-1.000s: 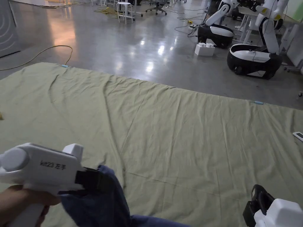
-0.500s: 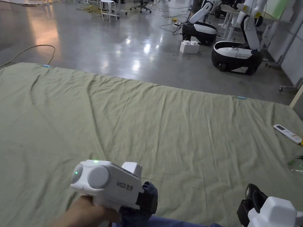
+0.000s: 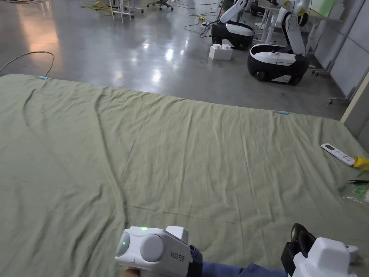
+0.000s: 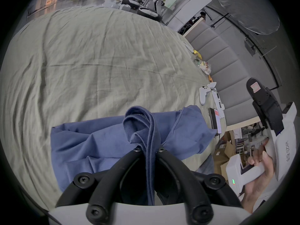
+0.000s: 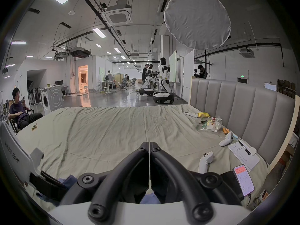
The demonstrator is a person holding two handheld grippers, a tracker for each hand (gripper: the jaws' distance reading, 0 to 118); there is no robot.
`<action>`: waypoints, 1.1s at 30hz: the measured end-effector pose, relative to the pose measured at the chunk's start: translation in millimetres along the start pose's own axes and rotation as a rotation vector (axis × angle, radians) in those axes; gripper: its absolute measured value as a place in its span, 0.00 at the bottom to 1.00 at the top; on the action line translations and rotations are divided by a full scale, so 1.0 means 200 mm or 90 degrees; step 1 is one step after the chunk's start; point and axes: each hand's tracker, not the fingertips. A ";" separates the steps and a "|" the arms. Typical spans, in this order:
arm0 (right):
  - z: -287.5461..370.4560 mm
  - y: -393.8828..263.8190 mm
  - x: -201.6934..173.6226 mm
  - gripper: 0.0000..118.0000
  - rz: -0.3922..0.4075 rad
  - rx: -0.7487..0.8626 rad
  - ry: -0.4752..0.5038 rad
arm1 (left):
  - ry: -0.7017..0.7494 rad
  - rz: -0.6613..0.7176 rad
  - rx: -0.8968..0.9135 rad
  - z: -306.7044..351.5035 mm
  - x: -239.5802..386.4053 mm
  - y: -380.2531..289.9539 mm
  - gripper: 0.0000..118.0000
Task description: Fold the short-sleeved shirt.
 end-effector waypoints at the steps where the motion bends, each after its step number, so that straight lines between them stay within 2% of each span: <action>1: 0.00 0.00 0.00 0.01 -0.001 -0.001 0.000 | 0.004 0.003 -0.002 -0.03 0.01 0.00 0.08; 12: 0.01 -0.01 0.03 0.01 -0.005 -0.006 -0.006 | 0.041 0.041 -0.003 -0.18 0.06 0.00 0.11; 13: 0.01 -0.02 0.03 0.01 -0.006 -0.007 -0.007 | 0.038 0.039 -0.001 -0.17 0.05 0.00 0.15; 16: 0.01 -0.03 0.04 0.01 -0.023 -0.025 -0.007 | -0.009 0.069 0.006 -0.10 0.03 0.02 0.51; 17: 0.01 -0.03 0.04 0.01 -0.017 -0.017 -0.007 | -0.015 0.072 0.009 -0.06 0.02 0.03 0.57; 22: 0.01 -0.02 0.04 0.01 -0.022 -0.019 -0.006 | -0.048 0.057 0.061 0.23 -0.04 0.11 0.57; 28: 0.02 -0.02 0.04 0.01 -0.026 -0.017 -0.003 | 0.018 0.039 0.107 0.39 -0.20 0.13 0.56; 30: 0.02 -0.02 0.03 0.01 -0.026 -0.017 -0.002 | 0.032 0.049 0.094 0.37 -0.25 0.11 0.47; 32: 0.02 -0.03 0.03 0.01 -0.027 -0.019 0.001 | 0.035 0.051 0.067 0.32 -0.28 0.07 0.26; 33: 0.02 -0.03 0.03 0.01 -0.027 -0.021 0.001 | 0.035 0.052 0.056 0.30 -0.28 0.05 0.22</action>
